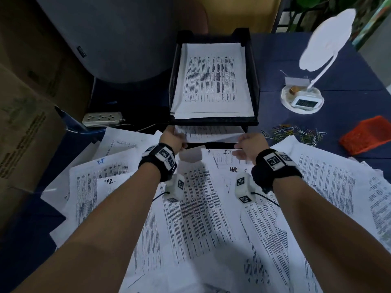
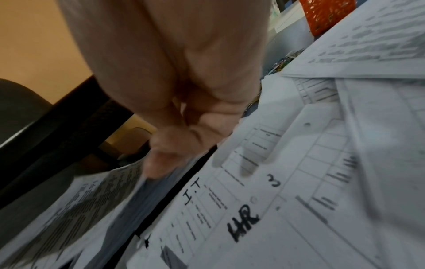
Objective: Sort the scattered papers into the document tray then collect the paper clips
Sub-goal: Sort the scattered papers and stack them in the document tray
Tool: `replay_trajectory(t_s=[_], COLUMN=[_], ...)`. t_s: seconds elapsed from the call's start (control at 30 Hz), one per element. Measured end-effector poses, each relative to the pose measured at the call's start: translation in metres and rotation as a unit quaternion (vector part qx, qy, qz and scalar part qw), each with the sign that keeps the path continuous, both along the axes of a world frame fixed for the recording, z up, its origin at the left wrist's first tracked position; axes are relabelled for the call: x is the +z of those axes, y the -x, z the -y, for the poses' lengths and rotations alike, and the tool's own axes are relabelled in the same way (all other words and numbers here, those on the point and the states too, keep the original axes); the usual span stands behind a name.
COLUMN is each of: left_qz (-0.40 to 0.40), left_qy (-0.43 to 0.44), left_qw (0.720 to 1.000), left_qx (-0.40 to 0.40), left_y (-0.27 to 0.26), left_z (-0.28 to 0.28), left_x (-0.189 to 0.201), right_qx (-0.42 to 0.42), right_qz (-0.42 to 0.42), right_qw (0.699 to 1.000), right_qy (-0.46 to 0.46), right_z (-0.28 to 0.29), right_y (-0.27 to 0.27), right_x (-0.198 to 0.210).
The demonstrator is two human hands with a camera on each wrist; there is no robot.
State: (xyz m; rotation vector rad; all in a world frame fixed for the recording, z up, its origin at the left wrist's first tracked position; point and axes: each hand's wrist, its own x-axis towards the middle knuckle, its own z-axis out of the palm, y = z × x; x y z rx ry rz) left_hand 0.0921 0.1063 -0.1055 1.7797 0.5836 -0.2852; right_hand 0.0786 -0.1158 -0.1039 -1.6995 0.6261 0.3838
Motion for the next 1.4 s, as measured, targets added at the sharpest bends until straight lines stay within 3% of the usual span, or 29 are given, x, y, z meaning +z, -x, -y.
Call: replay_trajectory(t_s=[0.2, 0.3, 0.47, 0.57, 0.73, 0.87, 1.0, 1.1, 1.23, 1.33, 1.4], left_qz=[-0.007, -0.011, 0.003, -0.017, -0.015, 0.004, 0.077, 0.02, -0.072, -0.073, -0.062], left_qy=[-0.011, -0.017, -0.157, -0.283, -0.406, -0.406, -0.385, -0.411, -0.378, -0.435, -0.434], left_qw=[1.0, 1.0, 0.988, 0.955, 0.896, 0.891, 0.898, 0.875, 0.87, 0.831, 0.838], left_qx=[-0.002, 0.023, -0.006, -0.091, -0.178, -0.206, -0.199, -0.256, -0.307, -0.339, -0.325], left_y=[-0.024, -0.03, -0.035, -0.034, -0.03, -0.022, 0.008, 0.042, 0.088, 0.11, 0.114], left_z=[0.003, 0.002, 0.0, -0.001, -0.001, -0.006, -0.025, -0.044, -0.058, -0.058, -0.058], left_x=[-0.017, -0.022, -0.026, -0.025, -0.035, -0.034, -0.027, -0.02, -0.014, -0.023, -0.031], right_qx=[-0.134, -0.103, -0.086, -0.045, -0.005, 0.059, 0.044, 0.058, 0.223, 0.272, 0.299], right_qz=[0.022, 0.047, 0.019, 0.021, 0.038, 0.055, 0.126, 0.147, 0.037, -0.038, -0.04], right_qw=[0.99, 0.994, 0.993, 0.987, 0.986, 0.971, 0.958, 0.956, 0.952, 0.941, 0.931], right_qy=[-0.048, 0.006, 0.079, 0.152, 0.165, 0.225, 0.255, 0.246, 0.209, 0.197, 0.208], right_z=[-0.002, 0.003, 0.005, 0.008, 0.013, 0.005, -0.002, -0.007, -0.016, -0.019, -0.021], right_y=[-0.018, -0.023, -0.024, -0.026, -0.022, -0.012, 0.004, 0.022, 0.051, 0.071, 0.08], right_x=[-0.006, -0.016, -0.025, -0.032, -0.037, -0.03, -0.02, -0.017, -0.027, -0.038, -0.04])
